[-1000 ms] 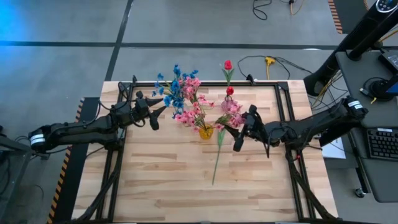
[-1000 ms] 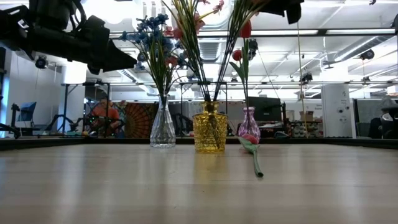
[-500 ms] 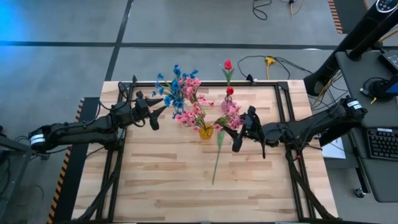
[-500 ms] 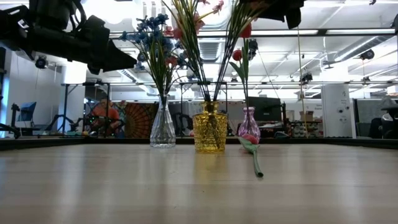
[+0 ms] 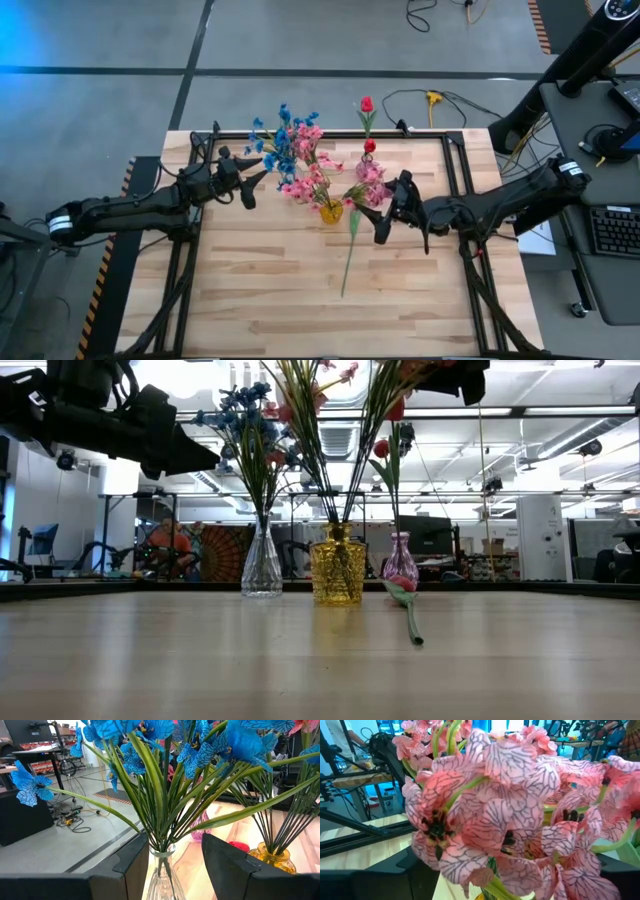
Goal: Sort flowers into vase by color
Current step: Put the pink flowers into the yellow vase
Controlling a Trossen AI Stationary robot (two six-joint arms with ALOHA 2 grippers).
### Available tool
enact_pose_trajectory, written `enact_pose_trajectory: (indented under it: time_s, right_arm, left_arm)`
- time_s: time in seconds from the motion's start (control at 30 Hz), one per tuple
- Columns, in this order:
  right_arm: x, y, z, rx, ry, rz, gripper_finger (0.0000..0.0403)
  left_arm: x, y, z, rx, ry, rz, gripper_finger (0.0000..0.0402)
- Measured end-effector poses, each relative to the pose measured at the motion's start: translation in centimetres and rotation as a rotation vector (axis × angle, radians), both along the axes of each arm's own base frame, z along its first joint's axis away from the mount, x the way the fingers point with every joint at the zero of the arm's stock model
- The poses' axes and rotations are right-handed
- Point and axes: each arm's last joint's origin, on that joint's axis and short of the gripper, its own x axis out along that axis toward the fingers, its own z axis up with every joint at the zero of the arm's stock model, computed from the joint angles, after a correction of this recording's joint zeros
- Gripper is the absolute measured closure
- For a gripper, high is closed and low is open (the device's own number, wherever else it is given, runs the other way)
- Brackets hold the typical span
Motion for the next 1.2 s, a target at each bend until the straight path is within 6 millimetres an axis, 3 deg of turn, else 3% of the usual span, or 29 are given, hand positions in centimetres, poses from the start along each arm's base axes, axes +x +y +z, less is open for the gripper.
enact_pose_trajectory:
  time_s: [1.2]
  right_arm:
    - [-4.7, -1.1, 2.4, 0.138, -0.024, 0.048, 0.0099]
  left_arm:
    - [0.0, 0.0, 0.0, 0.000, 0.000, 0.001, 0.0235]
